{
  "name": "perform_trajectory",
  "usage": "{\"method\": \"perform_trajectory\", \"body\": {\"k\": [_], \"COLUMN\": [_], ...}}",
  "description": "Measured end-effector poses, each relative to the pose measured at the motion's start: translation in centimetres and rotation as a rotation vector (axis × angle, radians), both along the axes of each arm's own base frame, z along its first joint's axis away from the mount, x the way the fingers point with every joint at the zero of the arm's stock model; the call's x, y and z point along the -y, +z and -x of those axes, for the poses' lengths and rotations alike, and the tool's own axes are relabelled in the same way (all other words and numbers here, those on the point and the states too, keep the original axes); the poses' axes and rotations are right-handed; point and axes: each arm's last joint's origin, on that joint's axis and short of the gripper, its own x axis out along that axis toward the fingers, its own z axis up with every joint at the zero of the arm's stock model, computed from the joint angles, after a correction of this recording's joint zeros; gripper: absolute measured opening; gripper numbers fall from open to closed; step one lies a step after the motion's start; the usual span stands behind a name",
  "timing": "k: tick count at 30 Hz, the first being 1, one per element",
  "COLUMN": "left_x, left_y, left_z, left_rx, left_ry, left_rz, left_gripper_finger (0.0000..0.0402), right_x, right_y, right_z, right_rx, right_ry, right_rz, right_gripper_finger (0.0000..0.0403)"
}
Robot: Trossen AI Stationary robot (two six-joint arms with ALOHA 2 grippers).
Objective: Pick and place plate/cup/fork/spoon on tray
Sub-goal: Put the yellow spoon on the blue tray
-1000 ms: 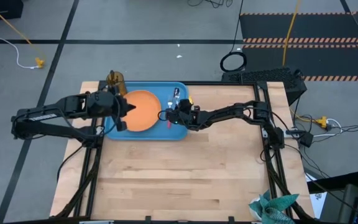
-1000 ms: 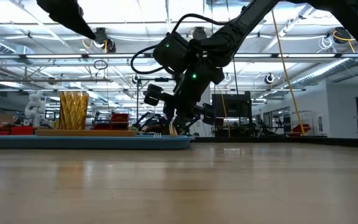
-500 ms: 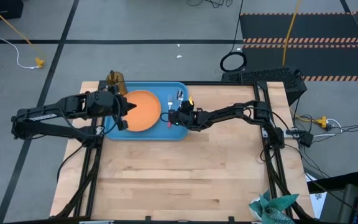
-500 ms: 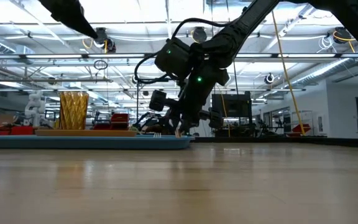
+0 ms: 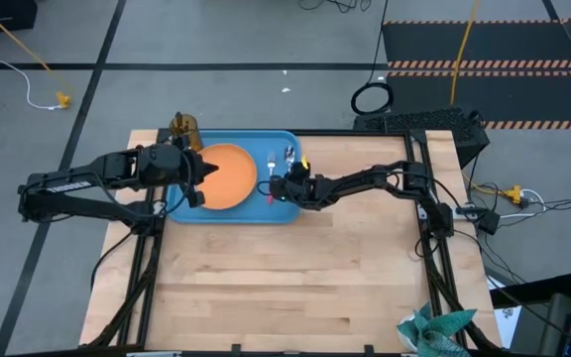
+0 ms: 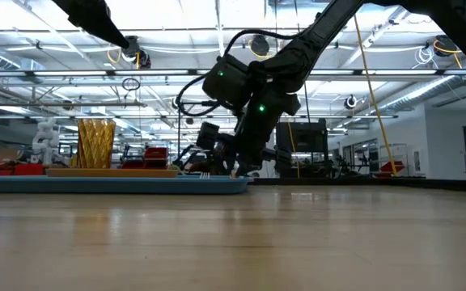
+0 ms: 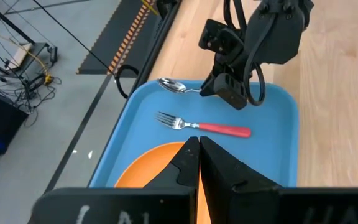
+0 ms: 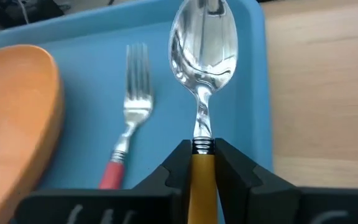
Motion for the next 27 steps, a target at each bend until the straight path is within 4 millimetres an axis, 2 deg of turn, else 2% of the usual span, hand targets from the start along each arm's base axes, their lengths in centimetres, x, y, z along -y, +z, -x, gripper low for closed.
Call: {"method": "perform_trajectory", "body": {"k": [7,19,27], "left_x": [-0.01,-0.01,-0.04], "left_y": [0.04,0.09,0.4], "left_z": [-0.03,-0.07,-0.26], "left_rx": [0.005,0.011,0.048], "left_ry": [0.0,-0.001,-0.001], "left_rz": [-0.001,-0.003,-0.009], "left_gripper_finger": [0.0017,0.0017,0.0017], "right_x": [-0.06,-0.03,-0.02], "right_y": [-0.58,-0.33,-0.33], "right_z": [0.44,0.11,0.12], "right_rx": [0.008,0.026,0.012], "right_ry": [-0.017,0.006,0.014], "right_rz": [-0.012,0.011,0.019], "right_gripper_finger": [0.0049,0.0055,0.0126]}}
